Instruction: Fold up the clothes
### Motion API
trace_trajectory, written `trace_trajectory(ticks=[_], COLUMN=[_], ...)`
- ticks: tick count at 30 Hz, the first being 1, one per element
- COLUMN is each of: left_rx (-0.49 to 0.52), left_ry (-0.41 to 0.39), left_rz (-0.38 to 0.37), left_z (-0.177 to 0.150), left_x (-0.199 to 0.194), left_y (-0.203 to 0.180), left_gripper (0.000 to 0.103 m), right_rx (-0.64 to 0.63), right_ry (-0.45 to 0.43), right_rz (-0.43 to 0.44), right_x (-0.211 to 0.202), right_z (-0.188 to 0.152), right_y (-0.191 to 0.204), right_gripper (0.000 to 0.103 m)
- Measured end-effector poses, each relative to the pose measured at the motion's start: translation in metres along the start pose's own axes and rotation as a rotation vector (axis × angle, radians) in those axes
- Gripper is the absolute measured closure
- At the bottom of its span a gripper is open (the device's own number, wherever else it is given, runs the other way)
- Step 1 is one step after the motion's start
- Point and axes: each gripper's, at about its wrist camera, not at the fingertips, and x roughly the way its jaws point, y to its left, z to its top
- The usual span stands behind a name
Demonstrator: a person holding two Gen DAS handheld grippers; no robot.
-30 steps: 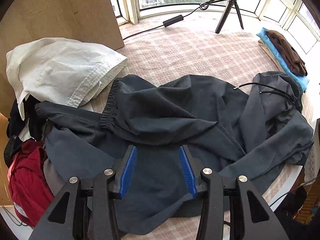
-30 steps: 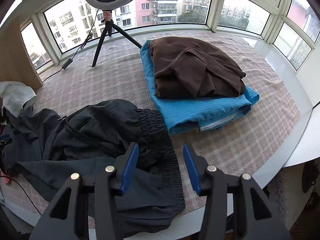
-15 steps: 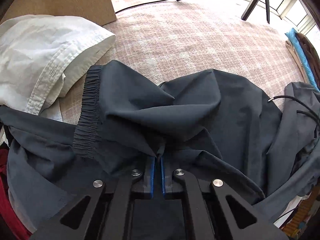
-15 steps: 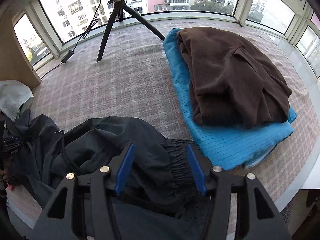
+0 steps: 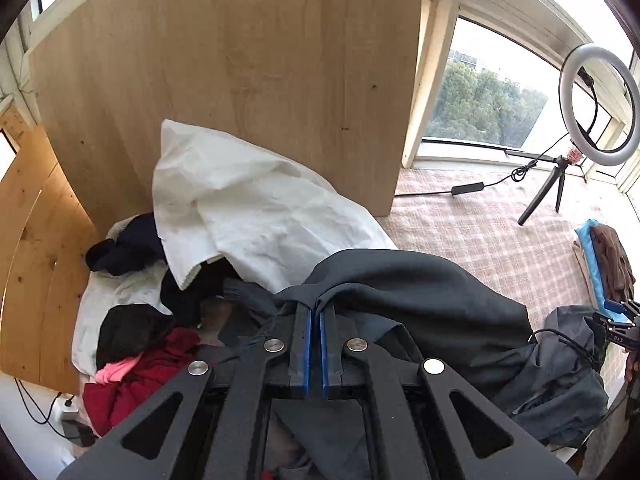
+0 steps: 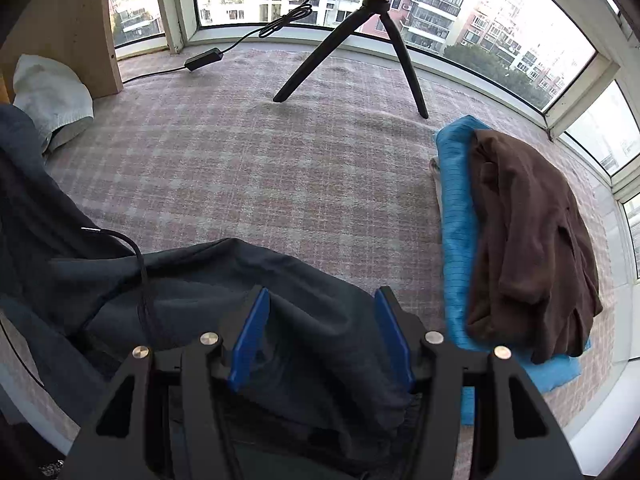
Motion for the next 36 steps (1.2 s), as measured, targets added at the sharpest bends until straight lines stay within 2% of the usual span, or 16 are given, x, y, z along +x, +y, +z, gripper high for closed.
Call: trace_trajectory(ticks=[2, 3, 6, 10, 11, 14, 16, 18, 22, 26, 28, 31, 36], left_rx=[-0.005, 0.004, -0.004, 0.062, 0.062, 0.062, 0.064, 0.125, 0.378, 0.550, 0.473, 0.300, 0.135], left_ry=[-0.021, -0.027, 0.024, 0.100, 0.108, 0.135, 0.151, 0.149, 0.218, 0.348, 0.426, 0.474, 0.467], left_rz=[0.027, 0.065, 0.168, 0.282, 0.279, 0.273, 0.265, 0.152, -0.094, -0.205, -0.240, -0.278, -0.229], left_z=[0.012, 0.017, 0.021, -0.009, -0.017, -0.039, -0.055, -0.071, -0.115, -0.159, -0.164, -0.160, -0.152], left_x=[-0.008, -0.007, 0.013, 0.030, 0.026, 0.016, 0.009, 0.004, 0.025, 0.062, 0.079, 0.093, 0.100], left_y=[0.015, 0.021, 0.041, 0.051, 0.053, 0.059, 0.063, 0.035, -0.065, -0.137, -0.139, -0.124, -0.113], left_gripper=[0.101, 0.100, 0.097, 0.091, 0.090, 0.073, 0.075, 0.075, 0.074, 0.070, 0.071, 0.072, 0.068], right_rx=[0.036, 0.050, 0.066, 0.106, 0.128, 0.209, 0.268, 0.330, 0.398, 0.376, 0.369, 0.379, 0.407], right_ry=[0.014, 0.020, 0.025, 0.022, 0.019, 0.001, -0.009, -0.023, -0.026, -0.001, -0.005, -0.009, 0.007], right_rz=[0.031, 0.040, 0.043, 0.037, 0.033, 0.005, -0.008, -0.014, 0.007, 0.014, 0.015, 0.018, 0.038], right_x=[0.003, 0.004, 0.004, -0.003, -0.007, -0.021, -0.030, -0.037, -0.036, -0.035, -0.039, -0.043, -0.038], right_z=[-0.004, -0.008, -0.019, -0.040, -0.046, -0.068, -0.082, -0.095, -0.109, -0.113, -0.117, -0.124, -0.129], right_y=[-0.009, -0.011, -0.014, -0.024, -0.030, -0.052, -0.066, -0.078, -0.087, -0.076, -0.072, -0.069, -0.066], right_gripper=[0.049, 0.049, 0.049, 0.049, 0.049, 0.049, 0.049, 0.049, 0.049, 0.049, 0.049, 0.049, 0.049])
